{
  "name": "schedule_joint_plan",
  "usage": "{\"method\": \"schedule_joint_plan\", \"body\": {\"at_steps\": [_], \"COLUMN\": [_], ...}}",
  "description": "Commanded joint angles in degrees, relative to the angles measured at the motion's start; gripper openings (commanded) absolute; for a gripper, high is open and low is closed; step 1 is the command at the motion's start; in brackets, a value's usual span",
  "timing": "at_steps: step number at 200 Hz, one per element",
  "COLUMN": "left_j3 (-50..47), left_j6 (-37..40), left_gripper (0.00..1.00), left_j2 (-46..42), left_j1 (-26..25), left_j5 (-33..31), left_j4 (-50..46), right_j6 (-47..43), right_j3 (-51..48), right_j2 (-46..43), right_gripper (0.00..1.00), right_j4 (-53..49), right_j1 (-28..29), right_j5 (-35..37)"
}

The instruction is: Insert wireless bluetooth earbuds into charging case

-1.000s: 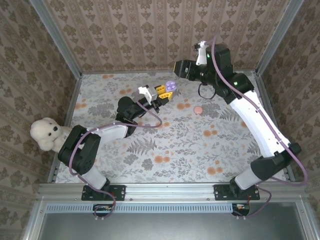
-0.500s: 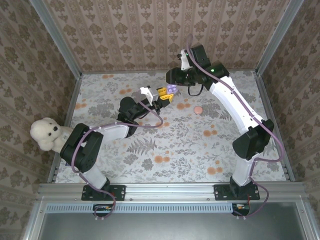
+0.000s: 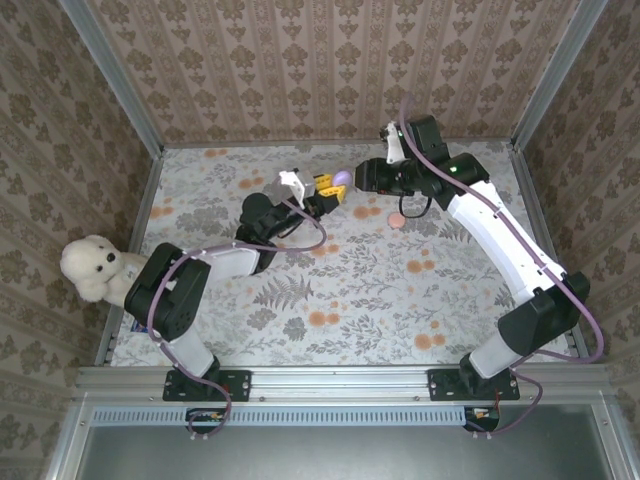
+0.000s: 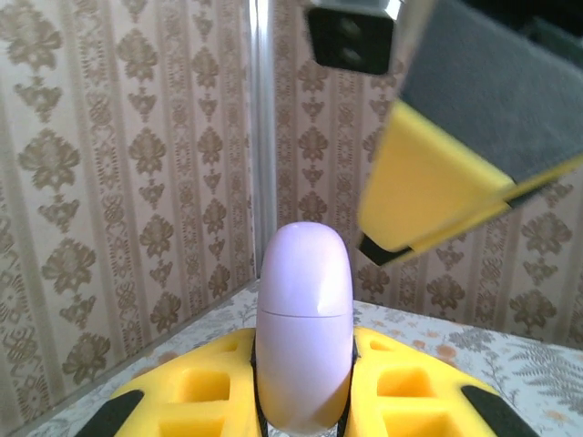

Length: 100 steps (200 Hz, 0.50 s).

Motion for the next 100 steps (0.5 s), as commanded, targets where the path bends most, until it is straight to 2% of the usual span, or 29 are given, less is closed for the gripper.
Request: {"method": "schedule_joint_plan", "body": {"at_steps": [1, 24, 48, 100], "left_j3": [2.37, 5.37, 11.06, 15.88], "left_j6": [-9.39, -20.25, -30.73, -37.82], "left_gripper": [0.0, 0.0, 0.0, 0.0], "left_j2": [1.9, 4.81, 10.14, 16.92], "left_j1": [0.94, 1.31, 1.24, -0.79], "left_j5": [-4.9, -6.23, -4.28, -7.87], "left_j4": [-2.31, -13.12, -26.6, -37.65], "right_j6": [3.71, 5.17, 6.73, 7.82], "right_j3": [-2.9, -6.98, -11.44, -15.79], "right_j2": [-1.51, -1.71, -1.93, -1.3], "right_gripper": [0.51, 0.53, 0.54, 0.55], "right_j4": [0.75, 2.77, 5.06, 7.36], "right_j1": [-2.57, -4.11, -5.13, -6.26], "right_j5": [1.98, 3.27, 4.48, 5.36]}}
